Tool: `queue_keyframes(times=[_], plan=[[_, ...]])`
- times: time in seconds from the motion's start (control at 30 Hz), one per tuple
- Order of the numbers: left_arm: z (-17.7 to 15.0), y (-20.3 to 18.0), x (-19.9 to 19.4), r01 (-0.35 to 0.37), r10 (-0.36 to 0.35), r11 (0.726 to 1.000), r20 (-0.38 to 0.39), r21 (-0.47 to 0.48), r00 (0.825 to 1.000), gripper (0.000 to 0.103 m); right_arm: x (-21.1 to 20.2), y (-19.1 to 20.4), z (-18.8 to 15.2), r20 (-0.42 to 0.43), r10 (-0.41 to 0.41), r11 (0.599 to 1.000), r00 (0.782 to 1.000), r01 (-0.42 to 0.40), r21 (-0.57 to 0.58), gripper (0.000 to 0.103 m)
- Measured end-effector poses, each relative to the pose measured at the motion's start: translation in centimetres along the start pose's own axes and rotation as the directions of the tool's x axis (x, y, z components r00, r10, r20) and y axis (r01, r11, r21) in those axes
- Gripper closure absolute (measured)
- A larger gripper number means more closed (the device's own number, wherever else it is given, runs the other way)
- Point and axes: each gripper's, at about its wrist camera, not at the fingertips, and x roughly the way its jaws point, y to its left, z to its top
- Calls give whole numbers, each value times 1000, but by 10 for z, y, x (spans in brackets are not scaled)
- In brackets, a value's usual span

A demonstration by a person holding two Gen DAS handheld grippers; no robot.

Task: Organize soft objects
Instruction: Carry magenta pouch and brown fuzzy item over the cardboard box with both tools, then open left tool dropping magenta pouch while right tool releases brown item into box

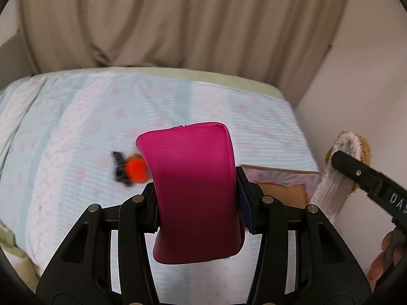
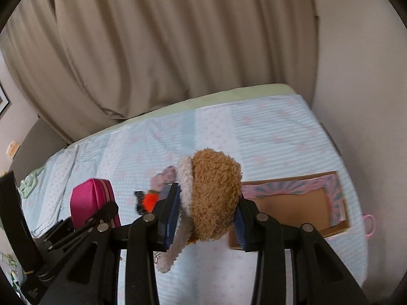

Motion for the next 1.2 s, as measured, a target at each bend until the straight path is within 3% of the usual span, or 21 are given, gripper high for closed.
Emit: queue_keyframes(times=[0.3,0.47,0.63,0.87,1.1,1.2], plan=[[-2,-130,45,112,-106,990,-60,91,992,59,-1,-108,14,-44,-109,990,993,113,84,68],[-10,-183,93,141,-124,982,-131,126,984,59,40,-157,16,-145,-142,983,979,157,95,68],[-22,-221,152,131,-96,977,-203,167,974,60,95,-194,12,-247,-151,981,957,176,82,68],[-47,-239,234,110,-32,968,-322,225,946,60,171,-233,-15,-405,-152,987,902,163,-8,68],[-85,-250,305,139,41,925,-456,354,889,59,232,-260,-50,-529,-135,989,838,150,-15,68],[-99,-250,325,150,66,912,-499,381,864,60,251,-265,-57,-555,-135,990,821,140,-33,68]])
